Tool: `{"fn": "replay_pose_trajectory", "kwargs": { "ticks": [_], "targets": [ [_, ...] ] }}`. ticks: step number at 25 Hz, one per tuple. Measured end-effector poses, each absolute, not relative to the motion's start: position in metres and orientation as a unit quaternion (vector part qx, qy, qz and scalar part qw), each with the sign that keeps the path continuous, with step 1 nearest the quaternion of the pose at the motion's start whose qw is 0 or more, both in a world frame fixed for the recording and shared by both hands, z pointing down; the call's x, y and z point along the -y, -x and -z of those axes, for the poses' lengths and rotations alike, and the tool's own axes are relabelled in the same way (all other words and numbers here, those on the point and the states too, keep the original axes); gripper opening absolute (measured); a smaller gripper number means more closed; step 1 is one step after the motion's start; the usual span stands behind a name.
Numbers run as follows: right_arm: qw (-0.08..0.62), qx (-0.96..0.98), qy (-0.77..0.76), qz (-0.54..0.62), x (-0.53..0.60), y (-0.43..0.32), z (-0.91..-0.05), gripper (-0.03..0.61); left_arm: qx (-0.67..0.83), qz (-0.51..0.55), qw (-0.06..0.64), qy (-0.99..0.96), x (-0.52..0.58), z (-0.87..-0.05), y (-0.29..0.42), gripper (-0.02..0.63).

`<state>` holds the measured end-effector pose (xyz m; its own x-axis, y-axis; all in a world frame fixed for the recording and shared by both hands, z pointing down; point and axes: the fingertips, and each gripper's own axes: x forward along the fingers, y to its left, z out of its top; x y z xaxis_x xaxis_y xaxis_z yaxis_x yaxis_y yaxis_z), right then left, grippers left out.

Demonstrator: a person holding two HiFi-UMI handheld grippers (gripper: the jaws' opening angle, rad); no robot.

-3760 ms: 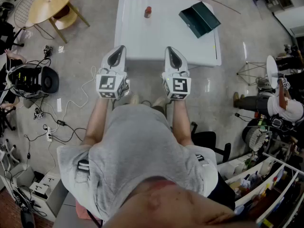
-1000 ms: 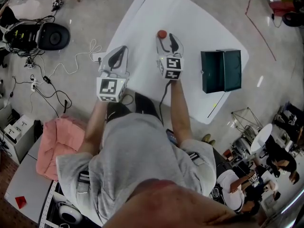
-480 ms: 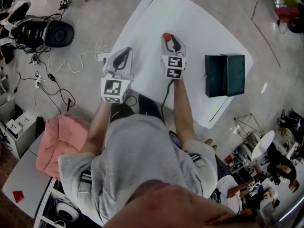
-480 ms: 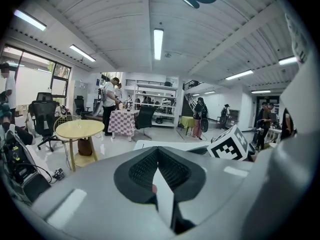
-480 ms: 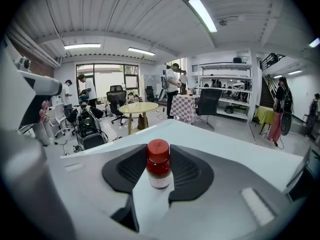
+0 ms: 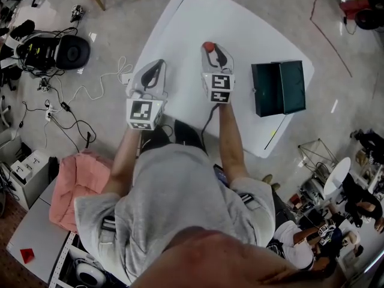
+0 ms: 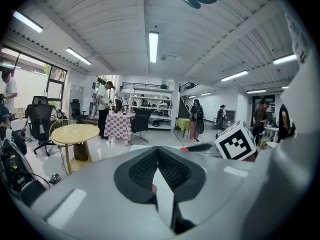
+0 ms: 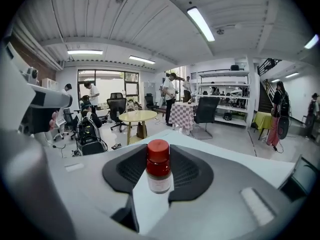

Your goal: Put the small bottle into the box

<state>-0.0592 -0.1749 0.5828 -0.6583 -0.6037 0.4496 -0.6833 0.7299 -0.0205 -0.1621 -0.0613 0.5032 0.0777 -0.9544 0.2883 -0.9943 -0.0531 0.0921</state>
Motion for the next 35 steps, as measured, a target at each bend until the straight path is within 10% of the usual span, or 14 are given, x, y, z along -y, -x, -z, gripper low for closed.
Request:
{"fn": "replay_pose_trajectory", "kwargs": {
  "ticks": [35],
  "targets": [
    [0.147, 0.818, -0.551, -0.073, 0.184, -0.158, -0.49, 0.14, 0.535, -0.052, 0.104, -0.837, 0.128, -0.477, 0.013, 0.012]
  ]
}}
